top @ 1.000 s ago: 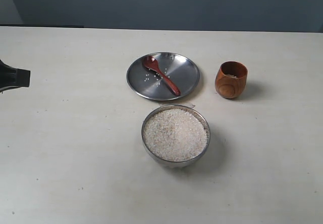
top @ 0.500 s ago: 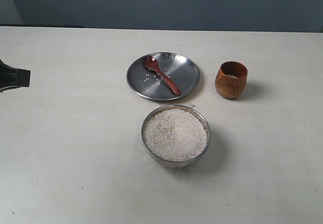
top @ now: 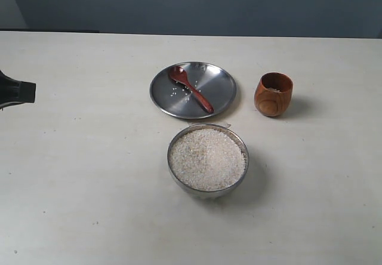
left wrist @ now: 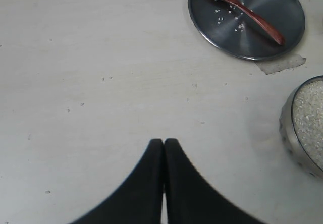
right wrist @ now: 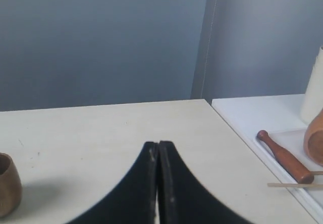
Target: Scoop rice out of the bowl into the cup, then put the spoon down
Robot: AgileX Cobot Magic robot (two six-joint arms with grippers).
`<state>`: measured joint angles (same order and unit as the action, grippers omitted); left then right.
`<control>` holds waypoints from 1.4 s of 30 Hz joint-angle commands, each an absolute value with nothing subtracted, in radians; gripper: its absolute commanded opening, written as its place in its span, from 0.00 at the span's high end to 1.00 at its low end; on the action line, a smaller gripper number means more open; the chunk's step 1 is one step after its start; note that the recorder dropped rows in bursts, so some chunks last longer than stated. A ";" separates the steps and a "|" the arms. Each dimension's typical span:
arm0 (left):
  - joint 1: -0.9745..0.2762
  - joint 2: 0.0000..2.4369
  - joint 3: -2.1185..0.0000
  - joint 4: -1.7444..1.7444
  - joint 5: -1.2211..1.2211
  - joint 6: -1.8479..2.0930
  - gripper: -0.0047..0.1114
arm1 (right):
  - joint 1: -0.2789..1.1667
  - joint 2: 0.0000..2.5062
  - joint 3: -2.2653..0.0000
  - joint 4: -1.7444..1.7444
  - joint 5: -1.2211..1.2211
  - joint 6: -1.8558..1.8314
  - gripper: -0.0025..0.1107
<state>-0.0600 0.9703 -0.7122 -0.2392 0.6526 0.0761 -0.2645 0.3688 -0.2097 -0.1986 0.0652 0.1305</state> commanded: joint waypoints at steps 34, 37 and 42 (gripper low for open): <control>-0.063 0.972 -0.717 -0.242 0.644 0.076 0.96 | -0.267 0.000 0.000 -0.166 0.309 0.134 0.98; -0.063 0.972 -0.717 -0.242 0.644 0.076 0.96 | -0.267 0.000 0.000 -0.166 0.309 0.134 0.98; -0.063 0.972 -0.717 -0.242 0.644 0.076 0.96 | -0.267 0.000 0.000 -0.166 0.309 0.134 0.98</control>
<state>-0.0600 0.9703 -0.7122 -0.2392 0.6526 0.0761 -0.2645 0.0057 -0.0014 -0.1703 0.3121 0.1343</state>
